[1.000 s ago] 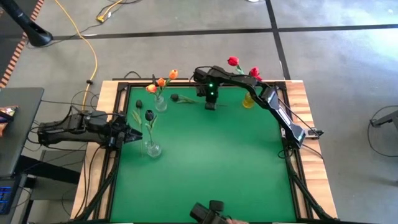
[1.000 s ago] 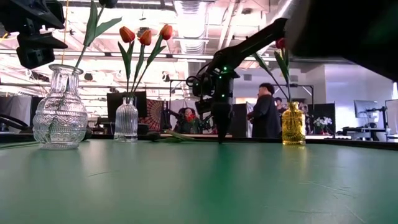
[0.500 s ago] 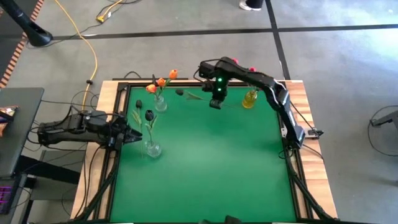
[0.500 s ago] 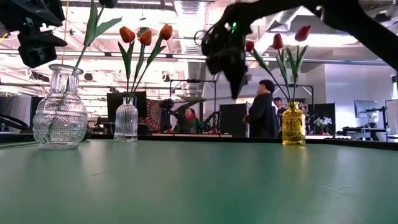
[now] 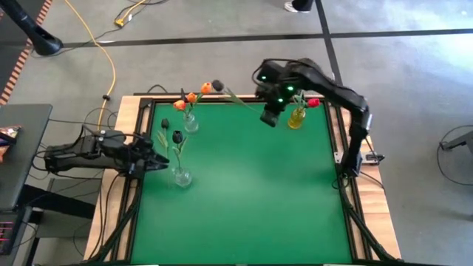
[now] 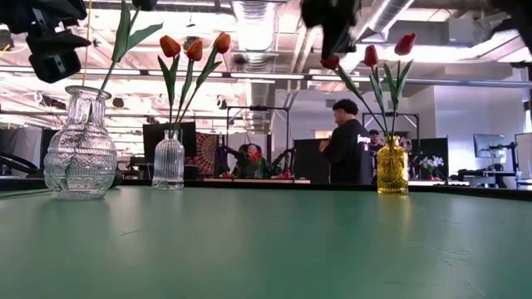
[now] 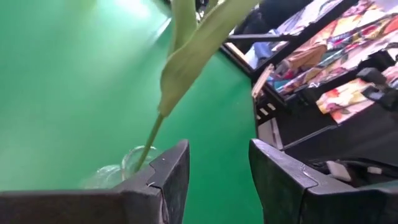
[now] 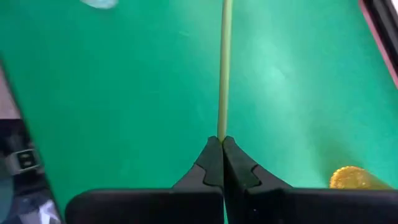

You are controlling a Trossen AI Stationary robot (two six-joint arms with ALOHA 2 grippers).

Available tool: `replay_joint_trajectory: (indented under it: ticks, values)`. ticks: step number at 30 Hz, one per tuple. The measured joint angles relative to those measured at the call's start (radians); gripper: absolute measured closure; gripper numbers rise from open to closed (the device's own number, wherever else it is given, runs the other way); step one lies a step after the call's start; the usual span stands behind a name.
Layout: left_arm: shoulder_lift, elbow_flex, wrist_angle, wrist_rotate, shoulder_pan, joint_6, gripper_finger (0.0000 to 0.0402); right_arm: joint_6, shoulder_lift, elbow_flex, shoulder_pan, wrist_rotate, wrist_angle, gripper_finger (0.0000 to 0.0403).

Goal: Sort flowers into vase by color
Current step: Put the right black flower into the bottom transparent vase

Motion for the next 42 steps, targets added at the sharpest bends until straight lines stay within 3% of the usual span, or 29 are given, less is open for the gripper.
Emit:
replay_joint_trajectory:
  ticks: [5, 13, 16, 20, 24, 31, 37, 42]
  values:
    - [0.000, 0.058, -0.043, -0.009, 0.000, -0.003, 0.0249, 0.062, -0.093, 0.000, 0.058, 0.050, 0.044, 0.0387]
    - [0.006, 0.241, -0.091, -0.144, 0.000, 0.040, 0.0249, 0.124, -0.240, 0.000, 0.178, 0.153, 0.243, 0.0387]
    - [0.027, 0.290, -0.003, -0.204, 0.000, 0.110, 0.0249, 0.107, -0.270, 0.000, 0.233, 0.160, 0.408, 0.0387]
    - [0.097, 0.305, 0.305, -0.223, 0.000, 0.266, 0.0249, 0.057, -0.269, 0.002, 0.320, 0.160, 0.663, 0.0387]
    - [0.243, 0.304, 0.580, -0.200, 0.000, 0.388, 0.0249, 0.012, -0.213, 0.001, 0.390, 0.159, 0.835, 0.0387]
    - [0.546, 0.304, 0.952, -0.148, 0.000, 0.429, 0.0249, -0.010, -0.098, 0.001, 0.434, 0.149, 1.035, 0.0387]
    - [0.697, 0.408, 0.995, -0.105, 0.001, 0.477, 0.0249, 0.044, -0.032, 0.000, 0.432, 0.129, 1.029, 0.0386]
    - [0.740, 0.494, 0.863, -0.142, 0.005, 0.512, 0.0249, 0.044, -0.010, 0.000, 0.434, 0.126, 1.023, 0.0386]
